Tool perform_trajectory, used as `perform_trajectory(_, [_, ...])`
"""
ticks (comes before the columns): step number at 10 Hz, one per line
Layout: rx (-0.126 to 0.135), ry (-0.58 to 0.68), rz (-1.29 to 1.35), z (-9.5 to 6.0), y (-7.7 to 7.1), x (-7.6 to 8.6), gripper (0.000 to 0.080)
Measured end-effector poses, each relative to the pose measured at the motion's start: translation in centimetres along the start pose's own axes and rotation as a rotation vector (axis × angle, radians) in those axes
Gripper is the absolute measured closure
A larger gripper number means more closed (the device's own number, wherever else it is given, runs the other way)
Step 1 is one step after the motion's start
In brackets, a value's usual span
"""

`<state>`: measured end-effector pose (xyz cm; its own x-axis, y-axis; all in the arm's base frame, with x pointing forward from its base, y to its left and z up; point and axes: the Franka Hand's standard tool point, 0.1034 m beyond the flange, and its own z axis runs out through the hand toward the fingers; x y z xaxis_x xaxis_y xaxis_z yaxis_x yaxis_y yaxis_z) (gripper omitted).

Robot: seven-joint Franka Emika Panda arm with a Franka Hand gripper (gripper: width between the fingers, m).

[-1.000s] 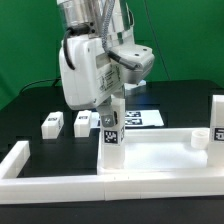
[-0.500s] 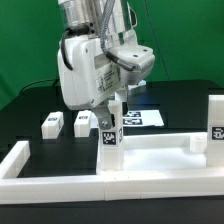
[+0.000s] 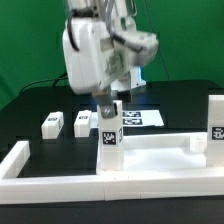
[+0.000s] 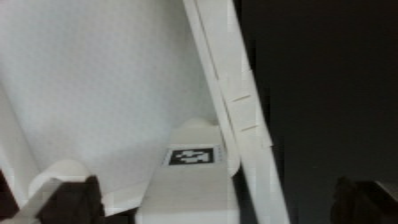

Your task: Assemble desk

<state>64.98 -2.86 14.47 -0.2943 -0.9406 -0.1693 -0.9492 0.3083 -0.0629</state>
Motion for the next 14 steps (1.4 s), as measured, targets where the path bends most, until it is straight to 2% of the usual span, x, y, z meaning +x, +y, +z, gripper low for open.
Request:
perform_trajectory(1, [0.001,-0.002,-0.010,-0.5,0.0,-0.9,0.0151])
perform_trajectory(2, [-0.004,-0.002,-0.023,-0.3,0.2,-1.4,0.0151])
perform_trajectory(6, [-0.009,0.000,-0.042,-0.1,0.3,-1.5,0.0151])
perform_trajectory(7, [-0.025,0.004,-0.104,-0.1,1.1,-2.6,0.0151])
perform_trajectory(8, [-0.040,-0.001,-0.165,0.0,2.5,-3.6,0.0151])
perform_trajectory(9, [-0.064,-0.001,-0.172,0.4,4.5,-4.0,0.0151])
perform_trajectory(10, [-0.075,0.001,-0.176,0.8,5.1,-4.2,0.0151])
perform_trajectory(14, [-0.075,0.000,-0.176,0.9,5.1,-4.2,0.0151])
